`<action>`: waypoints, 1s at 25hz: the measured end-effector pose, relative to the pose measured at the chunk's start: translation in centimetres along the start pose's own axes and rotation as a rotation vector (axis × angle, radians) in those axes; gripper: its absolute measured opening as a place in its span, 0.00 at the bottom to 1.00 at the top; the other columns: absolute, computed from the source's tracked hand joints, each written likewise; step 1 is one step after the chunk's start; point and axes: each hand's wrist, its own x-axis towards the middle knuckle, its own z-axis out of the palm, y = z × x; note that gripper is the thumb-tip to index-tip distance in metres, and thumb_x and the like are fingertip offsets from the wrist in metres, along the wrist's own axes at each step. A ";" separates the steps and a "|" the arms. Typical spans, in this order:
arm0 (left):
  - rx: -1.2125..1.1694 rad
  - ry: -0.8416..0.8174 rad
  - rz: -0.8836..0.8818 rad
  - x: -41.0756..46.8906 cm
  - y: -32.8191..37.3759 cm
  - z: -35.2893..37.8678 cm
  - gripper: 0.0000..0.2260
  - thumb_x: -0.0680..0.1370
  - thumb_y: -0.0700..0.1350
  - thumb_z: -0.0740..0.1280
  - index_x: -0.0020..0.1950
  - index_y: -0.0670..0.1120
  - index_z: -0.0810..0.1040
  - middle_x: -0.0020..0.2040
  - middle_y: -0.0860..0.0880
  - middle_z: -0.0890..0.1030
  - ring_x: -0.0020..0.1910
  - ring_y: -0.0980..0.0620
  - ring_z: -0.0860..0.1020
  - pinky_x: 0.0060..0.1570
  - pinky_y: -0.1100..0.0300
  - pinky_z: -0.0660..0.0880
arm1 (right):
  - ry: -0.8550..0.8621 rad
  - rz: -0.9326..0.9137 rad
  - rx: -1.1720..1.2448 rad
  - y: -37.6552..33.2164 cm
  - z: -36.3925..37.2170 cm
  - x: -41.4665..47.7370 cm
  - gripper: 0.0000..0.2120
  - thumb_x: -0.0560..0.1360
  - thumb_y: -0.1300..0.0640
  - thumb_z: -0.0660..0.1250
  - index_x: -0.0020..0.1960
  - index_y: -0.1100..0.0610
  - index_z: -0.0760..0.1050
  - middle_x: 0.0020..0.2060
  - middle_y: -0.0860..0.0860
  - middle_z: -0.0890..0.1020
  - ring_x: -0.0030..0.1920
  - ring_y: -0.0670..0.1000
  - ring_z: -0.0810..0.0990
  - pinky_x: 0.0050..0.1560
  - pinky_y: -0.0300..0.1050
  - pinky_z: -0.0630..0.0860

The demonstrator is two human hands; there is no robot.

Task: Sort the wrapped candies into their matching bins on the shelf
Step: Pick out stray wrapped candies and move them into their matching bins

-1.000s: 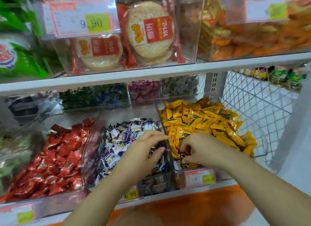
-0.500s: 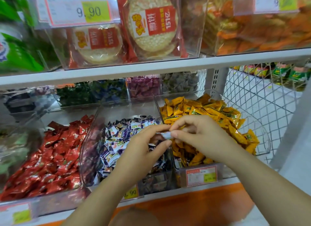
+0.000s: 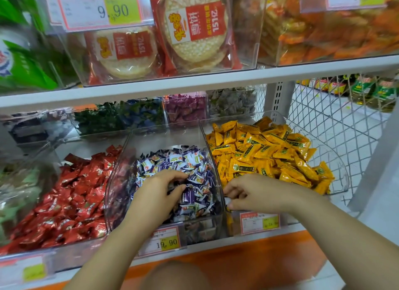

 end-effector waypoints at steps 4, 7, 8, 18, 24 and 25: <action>-0.030 0.014 0.040 -0.1 0.4 -0.3 0.10 0.77 0.45 0.66 0.57 0.54 0.78 0.52 0.62 0.77 0.50 0.65 0.74 0.50 0.77 0.67 | -0.015 -0.002 0.037 0.2 -0.1 0.6 0.16 0.74 0.53 0.69 0.60 0.53 0.73 0.52 0.47 0.78 0.46 0.42 0.76 0.45 0.32 0.73; -0.057 0.008 0.056 -0.3 0.9 -0.6 0.09 0.77 0.44 0.66 0.55 0.55 0.78 0.48 0.65 0.75 0.48 0.69 0.74 0.48 0.78 0.67 | 0.049 -0.032 0.002 0.1 0.2 0.6 0.10 0.73 0.57 0.70 0.54 0.52 0.77 0.43 0.43 0.77 0.38 0.38 0.73 0.35 0.28 0.68; -0.065 0.015 0.056 -0.3 0.9 -0.8 0.09 0.77 0.44 0.66 0.55 0.56 0.78 0.48 0.66 0.75 0.49 0.69 0.74 0.48 0.78 0.67 | 0.089 -0.034 -0.009 0.1 0.1 0.3 0.09 0.73 0.58 0.68 0.53 0.52 0.78 0.40 0.42 0.76 0.36 0.39 0.73 0.33 0.29 0.67; -0.122 0.150 0.026 -0.5 0.6 -1.6 0.09 0.77 0.43 0.66 0.51 0.57 0.79 0.46 0.68 0.76 0.49 0.72 0.74 0.44 0.78 0.68 | 0.623 -0.305 0.175 -3.0 -0.7 1.1 0.14 0.76 0.58 0.65 0.61 0.49 0.77 0.63 0.44 0.75 0.61 0.37 0.71 0.65 0.30 0.64; -0.152 0.131 0.066 0.0 1.9 -1.0 0.09 0.77 0.43 0.65 0.50 0.58 0.77 0.47 0.66 0.77 0.49 0.71 0.74 0.43 0.80 0.67 | 0.571 -0.275 0.285 -1.6 -1.5 0.5 0.14 0.75 0.63 0.66 0.57 0.49 0.79 0.53 0.43 0.81 0.52 0.38 0.79 0.58 0.36 0.75; -0.147 0.127 0.071 0.1 2.2 -0.8 0.09 0.77 0.44 0.65 0.50 0.59 0.77 0.47 0.65 0.77 0.49 0.70 0.74 0.43 0.79 0.68 | 0.568 -0.276 0.268 -1.7 -1.4 0.6 0.13 0.75 0.63 0.67 0.56 0.50 0.80 0.51 0.42 0.81 0.51 0.38 0.79 0.56 0.33 0.75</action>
